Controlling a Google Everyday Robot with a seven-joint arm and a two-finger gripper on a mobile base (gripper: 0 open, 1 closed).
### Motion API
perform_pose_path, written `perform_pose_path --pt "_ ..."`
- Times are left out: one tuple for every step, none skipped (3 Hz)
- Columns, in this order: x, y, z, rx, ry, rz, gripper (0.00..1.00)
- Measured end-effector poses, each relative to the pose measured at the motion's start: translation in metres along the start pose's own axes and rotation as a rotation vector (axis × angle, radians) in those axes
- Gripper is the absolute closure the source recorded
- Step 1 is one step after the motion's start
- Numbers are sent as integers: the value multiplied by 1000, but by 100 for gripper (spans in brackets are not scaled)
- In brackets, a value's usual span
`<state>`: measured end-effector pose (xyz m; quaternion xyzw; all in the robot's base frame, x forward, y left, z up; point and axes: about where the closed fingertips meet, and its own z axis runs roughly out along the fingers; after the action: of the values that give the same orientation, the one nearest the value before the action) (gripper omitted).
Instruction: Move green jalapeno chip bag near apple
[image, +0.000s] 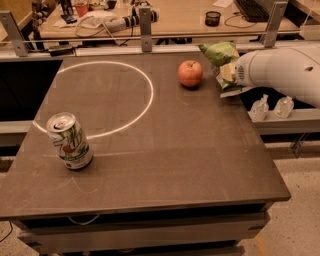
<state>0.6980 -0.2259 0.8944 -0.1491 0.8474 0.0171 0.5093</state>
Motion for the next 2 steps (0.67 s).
perform_pose_path --pt "1 11 16 -35 -10 39 100" --pt "1 25 28 -80 -11 74 100"
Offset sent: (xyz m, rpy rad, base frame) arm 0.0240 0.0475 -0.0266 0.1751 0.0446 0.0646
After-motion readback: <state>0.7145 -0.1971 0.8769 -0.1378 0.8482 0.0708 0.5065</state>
